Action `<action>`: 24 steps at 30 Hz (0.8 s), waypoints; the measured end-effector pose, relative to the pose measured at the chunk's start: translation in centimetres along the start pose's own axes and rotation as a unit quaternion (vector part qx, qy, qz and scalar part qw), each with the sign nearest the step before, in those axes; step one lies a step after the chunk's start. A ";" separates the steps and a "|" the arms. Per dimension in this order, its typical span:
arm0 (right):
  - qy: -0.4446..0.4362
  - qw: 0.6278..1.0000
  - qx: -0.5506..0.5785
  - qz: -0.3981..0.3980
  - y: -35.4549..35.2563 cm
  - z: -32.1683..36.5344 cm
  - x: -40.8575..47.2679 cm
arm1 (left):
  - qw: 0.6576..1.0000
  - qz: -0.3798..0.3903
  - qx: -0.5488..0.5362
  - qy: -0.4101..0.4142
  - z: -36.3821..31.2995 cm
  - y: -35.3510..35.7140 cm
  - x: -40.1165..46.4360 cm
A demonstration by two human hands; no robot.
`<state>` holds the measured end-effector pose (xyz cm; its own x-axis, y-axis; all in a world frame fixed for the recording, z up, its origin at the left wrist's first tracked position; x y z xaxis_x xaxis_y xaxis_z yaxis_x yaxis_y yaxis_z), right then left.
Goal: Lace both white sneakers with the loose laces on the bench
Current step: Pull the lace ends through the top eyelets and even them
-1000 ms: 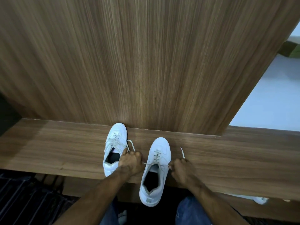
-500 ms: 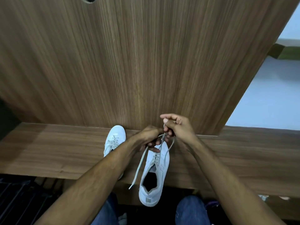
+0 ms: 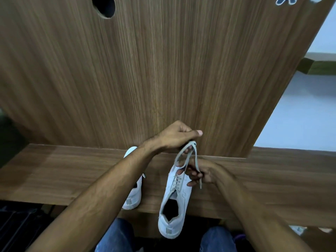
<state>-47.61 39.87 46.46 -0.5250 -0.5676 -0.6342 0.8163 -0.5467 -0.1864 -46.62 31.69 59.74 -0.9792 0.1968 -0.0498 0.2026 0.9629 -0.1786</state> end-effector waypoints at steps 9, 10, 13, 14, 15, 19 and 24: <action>0.007 0.997 0.056 -0.050 -3.5 -0.2 0.1 | 0.990 -0.069 -0.079 0.089 -2.2 -2.7 -0.2; -0.008 0.996 0.065 -0.056 -3.6 -0.2 0.3 | 0.989 -0.074 -0.093 0.091 -2.2 -2.9 -0.1; -0.078 0.988 0.110 -0.074 -3.7 0.7 0.3 | 0.987 -0.076 -0.108 0.090 -2.2 -3.3 0.1; -0.098 0.985 0.118 -0.077 -3.7 1.1 0.3 | 0.987 -0.079 -0.111 0.090 -2.2 -3.4 0.1; -0.116 0.984 0.115 -0.073 -3.5 1.5 0.1 | 0.986 -0.081 -0.117 0.091 -2.2 -3.5 0.2; -0.157 0.983 0.093 -0.027 -2.2 2.7 -0.4 | 0.976 -0.118 -0.154 0.099 -2.1 -4.3 0.8; -0.146 0.983 0.077 -0.078 -2.6 2.1 -0.2 | 0.977 -0.196 -0.044 0.071 3.2 -6.5 1.3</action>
<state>-50.10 40.15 48.64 -0.7058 -0.6097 -0.3607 0.6863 -0.7147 -0.1350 -49.14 25.07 57.69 -0.9746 -0.1727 0.1426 -0.1841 0.9804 -0.0706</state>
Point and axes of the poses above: each hand's wrist, its own x-axis towards the middle knuckle, its own y-axis out of the palm, z = x × y, the point moved 7 cm from there along x, towards the middle knuckle, and after that the axes turned 11 degrees about -x, right-handed, at the moved point
